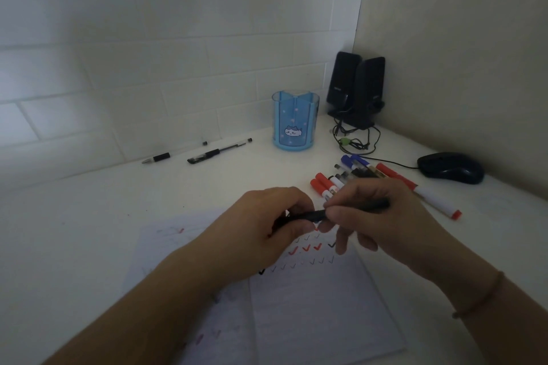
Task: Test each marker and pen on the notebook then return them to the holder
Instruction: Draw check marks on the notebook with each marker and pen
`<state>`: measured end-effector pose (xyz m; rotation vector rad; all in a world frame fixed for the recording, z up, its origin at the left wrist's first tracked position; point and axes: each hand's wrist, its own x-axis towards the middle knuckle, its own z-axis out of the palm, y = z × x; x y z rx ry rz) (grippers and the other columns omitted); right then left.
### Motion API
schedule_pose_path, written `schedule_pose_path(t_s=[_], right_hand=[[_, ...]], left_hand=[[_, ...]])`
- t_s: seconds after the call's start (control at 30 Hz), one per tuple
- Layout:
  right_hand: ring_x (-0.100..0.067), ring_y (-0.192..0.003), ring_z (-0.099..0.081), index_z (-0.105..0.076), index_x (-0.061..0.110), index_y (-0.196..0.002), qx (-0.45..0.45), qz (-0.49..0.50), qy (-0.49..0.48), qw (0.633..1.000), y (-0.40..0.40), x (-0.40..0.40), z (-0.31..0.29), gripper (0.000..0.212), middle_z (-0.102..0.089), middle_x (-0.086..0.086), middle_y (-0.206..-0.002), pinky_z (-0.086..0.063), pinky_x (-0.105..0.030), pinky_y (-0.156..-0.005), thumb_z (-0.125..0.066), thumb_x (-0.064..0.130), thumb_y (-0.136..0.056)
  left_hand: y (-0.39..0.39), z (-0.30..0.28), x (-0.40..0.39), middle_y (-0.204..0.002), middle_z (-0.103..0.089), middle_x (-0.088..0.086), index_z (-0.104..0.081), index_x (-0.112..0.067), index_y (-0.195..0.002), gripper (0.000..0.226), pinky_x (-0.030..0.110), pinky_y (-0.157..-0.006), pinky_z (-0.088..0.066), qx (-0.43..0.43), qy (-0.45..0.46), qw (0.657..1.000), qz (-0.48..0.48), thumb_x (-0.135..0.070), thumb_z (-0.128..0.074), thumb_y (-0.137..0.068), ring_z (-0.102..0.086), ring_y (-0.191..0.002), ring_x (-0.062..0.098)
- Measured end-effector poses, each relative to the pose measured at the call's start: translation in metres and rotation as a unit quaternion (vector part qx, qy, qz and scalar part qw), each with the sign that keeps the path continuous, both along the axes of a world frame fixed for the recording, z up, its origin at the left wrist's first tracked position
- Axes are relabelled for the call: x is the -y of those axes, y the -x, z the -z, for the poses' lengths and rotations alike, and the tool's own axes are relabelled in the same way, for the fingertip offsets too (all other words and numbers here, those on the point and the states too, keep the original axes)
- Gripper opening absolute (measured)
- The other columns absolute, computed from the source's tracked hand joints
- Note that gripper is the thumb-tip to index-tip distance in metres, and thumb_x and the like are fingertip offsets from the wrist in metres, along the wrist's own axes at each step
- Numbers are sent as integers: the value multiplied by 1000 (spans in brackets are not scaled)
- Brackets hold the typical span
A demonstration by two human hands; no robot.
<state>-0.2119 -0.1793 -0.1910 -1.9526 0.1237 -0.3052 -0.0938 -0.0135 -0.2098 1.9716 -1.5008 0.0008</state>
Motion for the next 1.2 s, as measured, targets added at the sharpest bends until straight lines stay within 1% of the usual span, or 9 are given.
schedule_pose_path(t_s=[0.1, 0.17, 0.3, 0.5, 0.67, 0.83, 1.0, 1.1, 1.2], right_hand=[[-11, -42, -56, -70, 15, -86, -2, 21, 4, 1000, 1, 0, -4, 26, -68, -2, -59, -40, -14, -40, -67, 30, -65], [-12, -41, -52, -69, 14, -90, 27, 38, -25, 999, 3, 5, -7, 28, -65, -5, -56, -38, -17, -39, -68, 28, -66], [-15, -47, -62, -69, 10, -89, 65, 65, 28, 995, 4, 12, -7, 13, -72, -5, -66, -43, -12, -44, -64, 2, -81], [-18, -57, -70, -69, 16, -89, 63, 55, 42, 996, 4, 12, -3, 19, -75, 1, -73, -54, -17, -57, -63, 0, -80], [-21, -54, -69, -69, 17, -87, 66, 55, 22, 996, 3, 11, -1, 20, -74, 0, -72, -54, -18, -55, -63, -1, -80], [-22, -50, -68, -69, 9, -88, 52, 68, -22, 996, 0, 11, 1, 14, -72, -8, -65, -43, -11, -41, -59, 1, -84], [-19, -51, -66, -62, 11, -89, 45, 87, -27, 995, -3, 2, 8, 6, -69, -10, -65, -41, -18, -39, -57, 8, -88], [-24, -56, -65, -58, 6, -99, 74, 115, -117, 984, -3, 4, 5, 10, -70, -10, -73, -41, -24, -40, -58, 8, -89], [-24, -52, -62, -60, 6, -94, 101, 145, -219, 960, 1, 14, -4, 6, -68, -13, -71, -39, -30, -47, -58, 7, -89]], left_hand=[[-2, -1, -1, -81, -61, -15, -59, -32, -95, 5, 15, -64, -43, -3, 27, 999, -18, -34, -58, -91, -56, -74, 7], [-3, -3, -1, -79, -61, -15, -58, -35, -93, 5, 14, -64, -43, -12, 47, 998, -43, -32, -59, -89, -56, -76, 8], [-2, -6, -1, -73, -64, -13, -64, -30, -92, 7, 22, -65, -47, -30, 82, 994, -70, -27, -63, -87, -59, -71, 10], [-3, -5, -2, -64, -62, -22, -72, -23, -91, 12, 15, -63, -48, -44, 124, 987, -93, -15, -71, -82, -60, -66, 2], [-4, -6, -3, -63, -60, -27, -72, -21, -91, 13, 8, -60, -44, -43, 138, 986, -85, -13, -72, -80, -60, -62, -3], [-5, -9, -5, -73, -58, -30, -72, -16, -94, 14, 5, -66, -45, 43, 156, 984, -72, -18, -72, -79, -58, -65, -8], [-4, -7, -5, -76, -67, -11, -71, -14, -94, 16, 0, -62, -38, 107, 157, 980, -52, -21, -70, -80, -59, -69, 6], [1, -6, -3, -81, -68, -13, -67, -23, -100, 20, 6, -63, -43, 71, 130, 987, -69, -28, -72, -81, -61, -73, 5], [3, -6, -2, -102, -65, -19, -54, -33, -121, 49, 14, -79, -46, 3, 64, 994, -89, -52, -62, -76, -61, -88, 0]])
